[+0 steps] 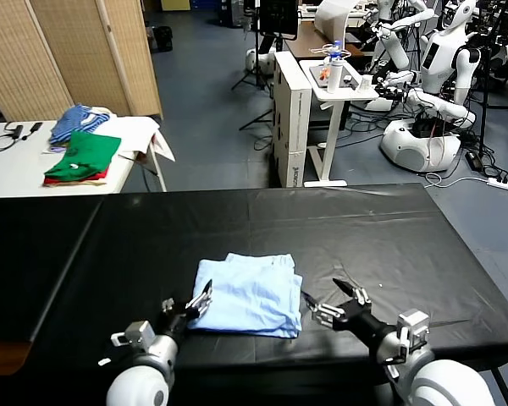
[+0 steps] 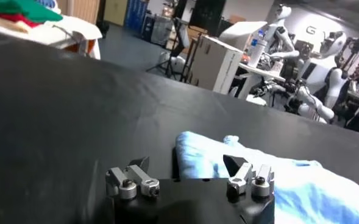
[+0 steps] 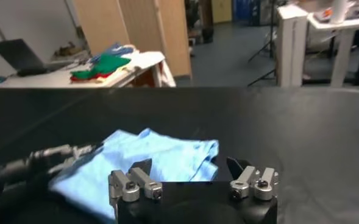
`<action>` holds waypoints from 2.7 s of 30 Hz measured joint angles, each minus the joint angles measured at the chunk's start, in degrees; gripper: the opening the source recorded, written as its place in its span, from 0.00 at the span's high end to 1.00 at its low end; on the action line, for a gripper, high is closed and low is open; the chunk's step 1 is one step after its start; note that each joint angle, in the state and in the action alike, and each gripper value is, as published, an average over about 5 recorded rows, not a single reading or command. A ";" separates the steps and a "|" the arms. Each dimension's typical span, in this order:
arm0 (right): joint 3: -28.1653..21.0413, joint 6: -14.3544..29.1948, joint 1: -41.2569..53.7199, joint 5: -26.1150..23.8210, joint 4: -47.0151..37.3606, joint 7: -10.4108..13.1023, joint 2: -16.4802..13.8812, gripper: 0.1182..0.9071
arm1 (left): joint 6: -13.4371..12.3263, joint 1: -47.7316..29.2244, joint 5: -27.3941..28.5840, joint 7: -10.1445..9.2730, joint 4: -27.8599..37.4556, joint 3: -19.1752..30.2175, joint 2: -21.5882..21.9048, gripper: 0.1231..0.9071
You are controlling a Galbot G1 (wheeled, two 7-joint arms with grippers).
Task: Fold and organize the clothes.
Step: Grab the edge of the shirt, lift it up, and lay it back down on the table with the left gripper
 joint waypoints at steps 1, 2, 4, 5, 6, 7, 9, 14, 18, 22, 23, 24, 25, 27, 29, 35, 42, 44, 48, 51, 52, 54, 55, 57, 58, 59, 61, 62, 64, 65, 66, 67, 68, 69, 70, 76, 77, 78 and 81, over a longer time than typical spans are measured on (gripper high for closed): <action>0.04 0.01 0.00 -0.05 -0.01 0.00 0.11 0.00 | 0.14 -0.03 -0.75 -0.05 0.02 0.00 -0.10 0.00; 0.05 0.03 0.04 -0.09 -0.03 0.00 0.21 0.00 | 0.27 -0.03 -1.50 -0.07 0.02 0.01 -0.18 0.00; 0.03 0.06 0.17 -0.16 -0.07 0.01 0.38 0.00 | 0.52 -0.01 -3.07 -0.10 0.00 0.03 -0.29 0.00; 0.02 0.08 0.24 -0.19 -0.10 0.01 0.44 0.00 | 0.65 -0.03 -3.86 -0.13 0.00 0.03 -0.33 0.01; 0.01 0.10 0.31 -0.23 -0.13 0.01 0.49 0.00 | 0.79 -0.06 -4.66 -0.23 0.00 -0.01 -0.37 0.02; 0.00 0.12 0.35 -0.26 -0.16 0.01 0.53 0.00 | 0.98 -0.13 -5.67 -0.43 0.00 -0.10 -0.41 0.04; 0.00 0.19 0.37 -0.36 -0.22 0.01 0.59 0.00 | 1.35 -0.26 -8.03 -0.98 0.03 -0.41 -0.56 0.09; -0.01 0.41 0.30 -0.60 -0.28 0.02 0.84 0.00 | 1.83 -0.43 -13.33 -2.35 0.06 -1.20 -0.86 0.22; -0.01 0.52 0.21 -0.73 -0.17 0.04 1.04 0.00 | 1.92 -0.51 -14.21 -2.67 0.30 -1.28 -0.98 0.28; 0.04 0.62 0.06 -1.04 -0.14 0.04 1.24 0.00 | 2.20 -0.42 -14.69 -2.99 0.29 -1.21 -1.14 0.50; 0.04 0.65 0.04 -1.13 -0.14 0.04 1.32 0.00 | 2.28 -0.40 -14.77 -3.08 0.18 -1.16 -1.18 0.58; 0.03 0.68 0.03 -1.24 -0.15 0.04 1.41 0.00 | 2.35 -0.39 -14.80 -3.16 0.03 -1.10 -1.21 0.65; 0.02 0.70 0.01 -1.35 -0.17 0.04 1.50 0.00 | 2.40 -0.38 -14.72 -3.26 -0.15 -1.03 -1.23 0.74; 0.00 0.76 -0.01 -1.68 -0.27 0.05 1.65 0.00 | 2.40 -0.35 -14.05 -3.40 -0.58 -0.87 -1.19 0.87; -0.01 0.86 -0.02 -2.12 -0.44 0.06 1.75 0.00 | 2.08 -0.30 -12.55 -3.37 -0.98 -0.63 -1.00 0.93; 0.02 1.33 0.10 -3.52 -1.35 0.07 1.82 0.00 | 0.72 0.23 -0.66 -2.79 -2.25 -0.46 1.03 0.93; -0.72 1.64 0.84 -4.89 -2.66 0.05 2.07 0.00 | 1.01 2.19 7.94 -2.85 -4.29 -3.55 7.16 0.93; -1.08 1.67 1.12 -5.10 -3.07 0.05 2.33 0.00 | 1.22 3.04 7.95 -2.87 -4.88 -5.26 9.86 0.93; -1.68 1.68 1.57 -5.23 -3.70 0.04 2.92 0.00 | 1.80 4.88 5.93 -2.87 -6.04 -9.47 15.67 0.93; -2.02 1.69 1.71 -5.27 -4.09 0.04 3.38 0.00 | 2.13 6.50 3.50 -2.83 -6.62 -13.46 20.29 0.93; -2.10 1.71 1.73 -5.27 -4.22 0.03 3.50 0.00 | 2.24 7.10 2.56 -2.83 -6.74 -14.97 21.90 0.93; -2.26 1.76 1.80 -5.26 -4.52 0.02 3.74 0.00 | 2.49 8.31 0.63 -2.92 -6.96 -18.11 25.03 0.93; -2.37 1.79 1.85 -5.26 -4.66 0.02 3.86 0.00 | 2.62 8.96 -0.28 -2.99 -7.11 -19.75 26.56 0.93; -2.66 1.86 1.96 -5.29 -4.97 0.02 4.13 0.00 | 2.78 10.24 -1.45 -3.11 -7.52 -22.96 29.30 0.93; -2.83 1.88 1.99 -5.33 -5.09 0.01 4.28 0.00 | 2.83 10.87 -1.77 -3.21 -7.78 -24.50 30.45 0.93; -2.98 1.90 2.00 -5.39 -5.19 0.01 4.43 0.00 | 2.88 11.44 -1.93 -3.38 -8.05 -25.90 31.39 0.93; -3.20 1.93 1.91 -5.56 -5.31 0.00 4.68 0.00 | 3.06 12.19 -2.18 -4.02 -8.68 -28.04 32.54 0.93; -3.25 1.94 1.81 -5.65 -5.33 0.00 4.77 0.00 | 3.22 12.37 -2.31 -4.51 -9.08 -28.74 32.83 0.93; -3.22 1.95 1.50 -5.83 -5.28 0.00 4.87 0.00 | 3.71 12.33 -2.63 -5.67 -10.12 -29.28 32.89 0.93; -3.11 1.95 1.30 -5.93 -5.20 0.00 4.88 0.00 | 4.07 12.13 -2.90 -6.38 -10.78 -29.13 32.66 0.93; -2.95 1.96 1.06 -6.03 -5.07 0.00 4.89 0.00 | 4.50 11.85 -3.27 -7.13 -11.48 -28.68 32.27 0.93; -2.76 1.96 0.82 -6.13 -4.91 0.00 4.88 0.00 | 5.01 11.46 -3.90 -8.06 -12.26 -27.92 31.71 0.93; -2.54 1.96 0.54 -6.23 -4.71 0.00 4.87 0.00 | 5.59 10.99 -4.79 -9.11 -13.07 -26.85 30.99 0.93; -2.28 1.96 0.24 -6.33 -4.49 0.01 4.85 0.00 | 6.13 10.49 -5.78 -10.14 -13.90 -25.54 30.16 0.93; -2.04 1.96 -0.06 -6.42 -4.26 0.01 4.84 0.00 | 6.62 9.99 -6.82 -11.11 -14.74 -24.07 29.26 0.93; -1.05 1.98 -1.73 -7.17 -3.34 0.06 5.05 0.00 | 7.55 7.34 -13.82 -14.62 -18.87 -14.09 22.58 0.93; -1.05 1.98 -1.89 -7.32 -3.29 0.06 5.15 0.00 | 7.55 6.83 -14.85 -14.83 -19.12 -12.38 21.35 0.93; -1.09 1.98 -1.99 -7.45 -3.28 0.07 5.26 0.00 | 7.51 6.32 -15.61 -14.89 -19.27 -10.67 20.12 0.93; -1.26 1.97 -2.11 -7.67 -3.29 0.10 5.48 0.00 | 7.32 4.74 -15.65 -14.50 -19.07 -5.91 16.43 0.93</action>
